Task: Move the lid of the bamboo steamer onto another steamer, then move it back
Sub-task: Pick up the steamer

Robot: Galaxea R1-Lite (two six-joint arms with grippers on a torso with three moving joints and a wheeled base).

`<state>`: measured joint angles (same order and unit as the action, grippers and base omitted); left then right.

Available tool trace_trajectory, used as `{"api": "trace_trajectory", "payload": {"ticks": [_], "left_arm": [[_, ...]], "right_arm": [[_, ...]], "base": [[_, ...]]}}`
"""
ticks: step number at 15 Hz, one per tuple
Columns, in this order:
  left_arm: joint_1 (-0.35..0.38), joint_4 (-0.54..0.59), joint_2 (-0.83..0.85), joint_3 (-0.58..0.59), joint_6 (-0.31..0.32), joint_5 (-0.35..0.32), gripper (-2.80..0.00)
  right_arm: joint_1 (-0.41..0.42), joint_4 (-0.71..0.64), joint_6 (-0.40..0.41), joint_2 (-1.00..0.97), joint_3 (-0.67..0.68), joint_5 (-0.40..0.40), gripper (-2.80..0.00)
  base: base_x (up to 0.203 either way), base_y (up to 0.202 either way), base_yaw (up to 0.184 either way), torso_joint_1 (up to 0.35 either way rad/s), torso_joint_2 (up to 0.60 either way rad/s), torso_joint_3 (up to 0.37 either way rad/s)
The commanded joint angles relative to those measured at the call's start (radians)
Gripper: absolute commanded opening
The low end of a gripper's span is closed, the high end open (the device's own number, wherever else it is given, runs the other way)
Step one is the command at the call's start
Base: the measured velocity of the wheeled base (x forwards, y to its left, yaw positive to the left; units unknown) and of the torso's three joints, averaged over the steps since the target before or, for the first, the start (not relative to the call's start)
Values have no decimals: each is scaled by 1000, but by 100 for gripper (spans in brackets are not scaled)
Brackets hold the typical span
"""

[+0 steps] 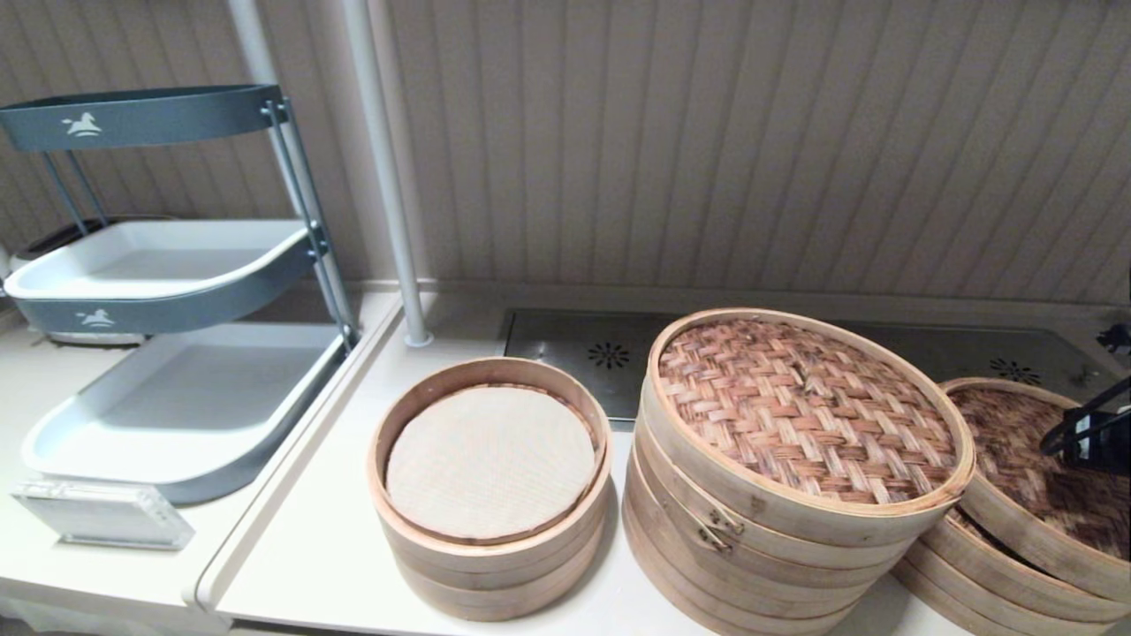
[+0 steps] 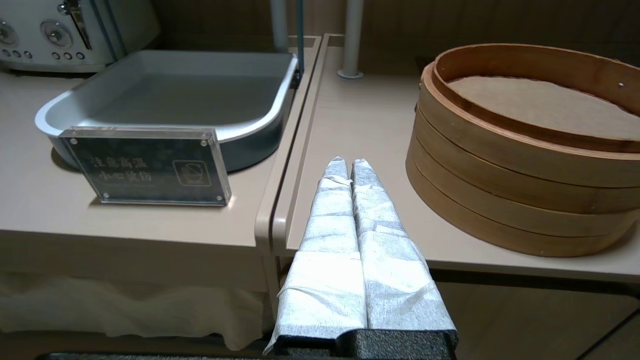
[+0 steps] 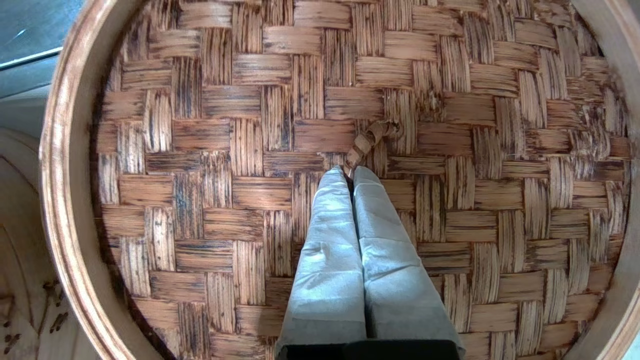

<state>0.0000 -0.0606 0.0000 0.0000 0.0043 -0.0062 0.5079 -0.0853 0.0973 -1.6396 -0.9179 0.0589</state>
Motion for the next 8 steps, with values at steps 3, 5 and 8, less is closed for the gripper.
{"api": "trace_trajectory", "payload": {"ticks": [3, 5, 8], "left_arm": [[0, -1, -2, 25, 0, 0, -280], [0, -1, -2, 25, 0, -1, -280], [1, -1, -2, 25, 0, -1, -280]], "right_arm": [[-2, 6, -1, 23, -4, 1, -280], [-2, 6, -2, 24, -13, 1, -280], [-3, 6, -23, 46, -37, 1, -280]], "base": [[0, 0, 0, 0, 0, 0], [0, 0, 0, 0, 0, 0], [0, 0, 0, 0, 0, 0]]}}
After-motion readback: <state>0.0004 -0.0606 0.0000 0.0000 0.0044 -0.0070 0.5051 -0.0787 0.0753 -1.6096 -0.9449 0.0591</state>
